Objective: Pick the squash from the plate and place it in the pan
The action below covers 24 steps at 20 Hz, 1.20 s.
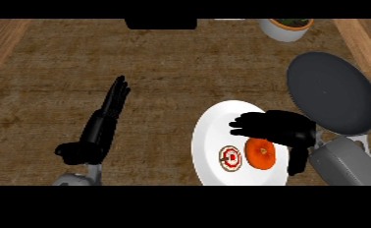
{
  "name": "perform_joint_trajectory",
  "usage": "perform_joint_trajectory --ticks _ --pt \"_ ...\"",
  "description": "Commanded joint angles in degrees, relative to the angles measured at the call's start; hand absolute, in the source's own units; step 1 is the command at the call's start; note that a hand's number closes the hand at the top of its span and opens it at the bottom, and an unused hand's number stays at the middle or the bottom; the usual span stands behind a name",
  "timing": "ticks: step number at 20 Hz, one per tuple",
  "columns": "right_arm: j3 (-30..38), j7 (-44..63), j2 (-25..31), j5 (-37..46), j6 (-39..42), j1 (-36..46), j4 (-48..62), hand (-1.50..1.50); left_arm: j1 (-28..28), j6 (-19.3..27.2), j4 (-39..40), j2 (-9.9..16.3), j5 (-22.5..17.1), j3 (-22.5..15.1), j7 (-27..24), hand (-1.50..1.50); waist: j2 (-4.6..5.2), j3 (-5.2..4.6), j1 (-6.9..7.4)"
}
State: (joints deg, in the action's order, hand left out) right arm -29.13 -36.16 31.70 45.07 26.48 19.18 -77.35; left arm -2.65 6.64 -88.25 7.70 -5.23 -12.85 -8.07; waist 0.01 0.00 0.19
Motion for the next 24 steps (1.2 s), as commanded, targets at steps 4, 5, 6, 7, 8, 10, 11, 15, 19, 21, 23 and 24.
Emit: perform_joint_trajectory --ticks 4,5,6,7,8,10,11,15,19,21,23,24 --pt "2.89 -3.15 -3.64 5.06 1.77 -1.19 1.87 -1.5 -1.27 -2.01 -0.27 -0.9 0.89 2.44 1.43 0.0 -0.03 -0.01 -0.1" --pt "0.82 1.05 -6.97 5.72 1.41 -0.19 3.3 -1.5 0.02 0.25 -6.18 -1.27 1.73 0.49 5.9 0.0 -0.05 0.0 0.1" --pt "2.37 0.4 -7.34 5.62 4.16 4.08 6.53 -1.5 1.56 -0.57 -4.07 -1.71 2.34 -0.28 3.33 0.0 0.0 0.0 0.22" --pt "0.79 1.04 -8.34 8.23 0.7 1.23 6.75 -1.5 -0.01 -0.24 -4.42 -1.79 2.01 0.73 6.02 0.0 -0.01 0.0 0.09" --pt "0.96 -1.19 -8.99 9.29 -2.48 2.19 11.98 -1.5 -1.79 -2.11 3.12 -1.68 1.9 2.42 -0.54 0.0 0.1 0.0 0.08" --pt "1.34 -0.31 -8.81 9.96 -0.49 1.95 9.9 -1.5 7.72 -0.99 -5.15 -2.73 3.35 -1.71 -1.09 0.0 -0.03 0.0 0.3" --pt "1.14 -1.26 -7.36 10.93 1.18 1.07 7.59 -1.5 1.07 -1.92 -5.8 -1.2 2.06 1.33 5.75 0.0 -0.04 0.0 0.01" --pt "-4.19 -8.08 -7.04 16.5 -9.18 0.94 13.25 1.5 0.91 -4.11 -3.75 0.34 0.17 3.39 4.27 0.0 0.08 0.02 0.22" --pt "-2.82 -7.21 -9.4 18.54 -11.55 1.53 14.46 1.5 4.64 -1.93 -10.92 -1.05 2.34 0.6 6.94 0.0 -0.06 0.03 0.42" --pt "-1.6 -8.21 -8.14 17.67 -11.24 -0.98 10.3 1.5 -0.83 -2.39 -0.57 -2.16 2.02 4.12 0.92 0.0 -0.01 -0.01 -0.28" --pt "-0.1 -7.31 -11.45 18.13 -10.7 2.92 13.6 1.5 -3.97 -3.92 1.89 -1.33 1.44 5.63 1.6 0.0 0.08 -0.01 -0.15" --pt "1.19 -10.33 -10.01 17.81 -14.5 1.2 15.3 1.5 -0.27 -1.79 -3.42 -2.29 2.73 3.52 4.05 0.0 0.03 0.02 0.06"
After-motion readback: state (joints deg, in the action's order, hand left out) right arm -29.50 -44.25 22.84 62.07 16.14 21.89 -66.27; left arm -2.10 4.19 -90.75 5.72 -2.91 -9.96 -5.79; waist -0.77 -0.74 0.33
